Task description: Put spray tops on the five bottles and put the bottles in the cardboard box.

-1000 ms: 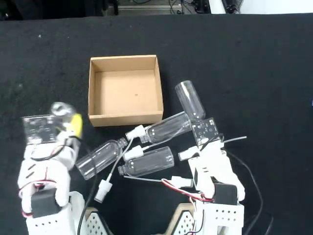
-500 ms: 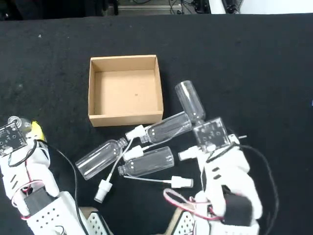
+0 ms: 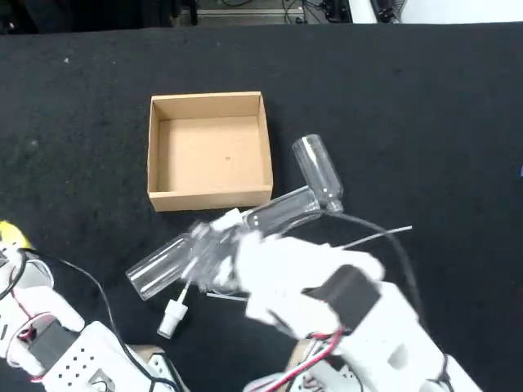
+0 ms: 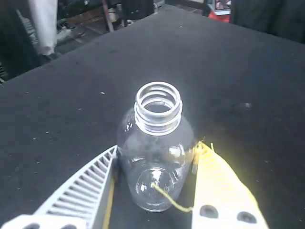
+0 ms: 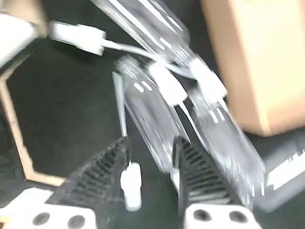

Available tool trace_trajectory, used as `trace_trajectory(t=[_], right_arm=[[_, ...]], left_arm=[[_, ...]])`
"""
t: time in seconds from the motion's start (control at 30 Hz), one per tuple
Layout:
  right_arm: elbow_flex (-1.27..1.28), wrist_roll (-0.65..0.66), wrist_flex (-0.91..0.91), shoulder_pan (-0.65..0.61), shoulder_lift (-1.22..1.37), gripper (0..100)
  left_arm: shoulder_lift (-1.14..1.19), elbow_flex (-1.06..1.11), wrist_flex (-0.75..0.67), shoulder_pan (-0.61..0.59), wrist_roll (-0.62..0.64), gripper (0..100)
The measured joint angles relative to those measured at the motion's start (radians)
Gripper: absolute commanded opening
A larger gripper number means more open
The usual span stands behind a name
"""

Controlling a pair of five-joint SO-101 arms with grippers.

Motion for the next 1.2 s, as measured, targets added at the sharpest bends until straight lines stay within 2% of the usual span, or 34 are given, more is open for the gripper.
trace_trajectory(t=[0.1,0.43,0.6,0.73,0.97,1.2], right_arm=[[0.066,0.000,-0.081,-0.084,0.064,22.4],[0.221,0.000,-0.324,-0.195,0.235,22.6],[0.261,-0.003,-0.445,-0.196,0.292,22.7],[0.262,-0.054,-0.522,-0.196,0.336,22.7],[0.262,-0.071,-0.551,-0.192,0.364,22.7],[0.262,-0.072,-0.551,-0.175,0.364,22.7]], left_arm=[[0.000,0.000,0.000,-0.012,-0.012,17],[0.000,0.000,-0.041,-0.041,-0.066,17],[0.000,0.028,-0.066,-0.040,-0.066,17],[0.000,0.035,-0.066,-0.040,-0.066,17],[0.037,0.025,-0.066,-0.040,-0.066,17],[0.308,-0.221,-0.063,-0.040,-0.066,17]])
